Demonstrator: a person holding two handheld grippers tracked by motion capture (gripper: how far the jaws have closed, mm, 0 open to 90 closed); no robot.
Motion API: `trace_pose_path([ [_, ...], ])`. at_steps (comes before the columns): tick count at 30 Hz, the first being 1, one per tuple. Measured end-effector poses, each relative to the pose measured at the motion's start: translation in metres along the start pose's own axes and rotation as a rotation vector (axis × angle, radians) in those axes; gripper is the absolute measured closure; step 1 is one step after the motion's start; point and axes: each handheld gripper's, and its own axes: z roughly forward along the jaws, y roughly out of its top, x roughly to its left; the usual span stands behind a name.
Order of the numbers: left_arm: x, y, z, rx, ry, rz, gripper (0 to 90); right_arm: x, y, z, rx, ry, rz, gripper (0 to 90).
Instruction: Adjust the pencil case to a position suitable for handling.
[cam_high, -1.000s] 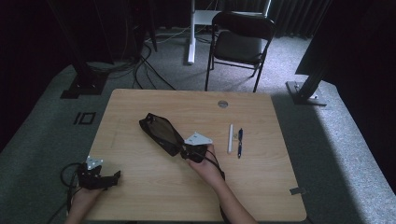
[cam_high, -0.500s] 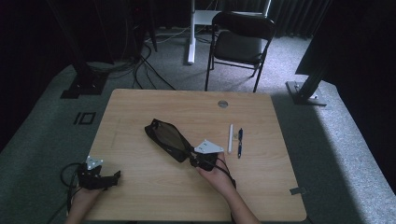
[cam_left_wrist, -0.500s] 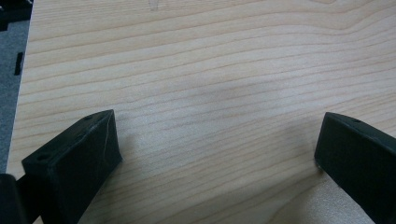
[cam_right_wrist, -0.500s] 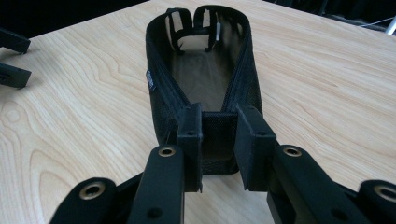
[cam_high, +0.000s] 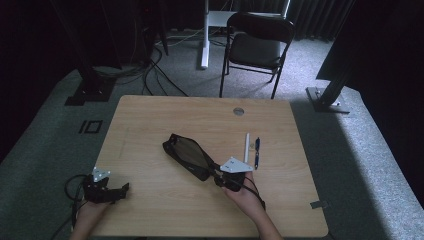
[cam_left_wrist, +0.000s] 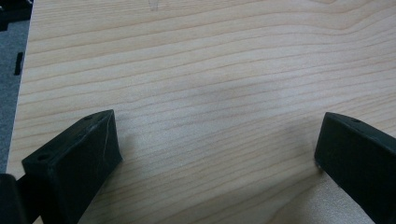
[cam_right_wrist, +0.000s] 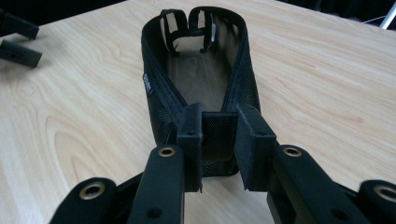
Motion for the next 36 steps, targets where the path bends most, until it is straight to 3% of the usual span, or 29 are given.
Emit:
trace_pose_path([
  [26, 0.0, 0.0, 0.0, 0.0, 0.0, 0.0, 0.3, -0.018, -0.03, -0.062, 0.034, -0.029, -0.006, 73.2],
  [36, 0.0, 0.0, 0.0, 0.0, 0.0, 0.0, 0.2, -0.026, -0.039, -0.079, 0.04, -0.011, -0.021, 73.1],
])
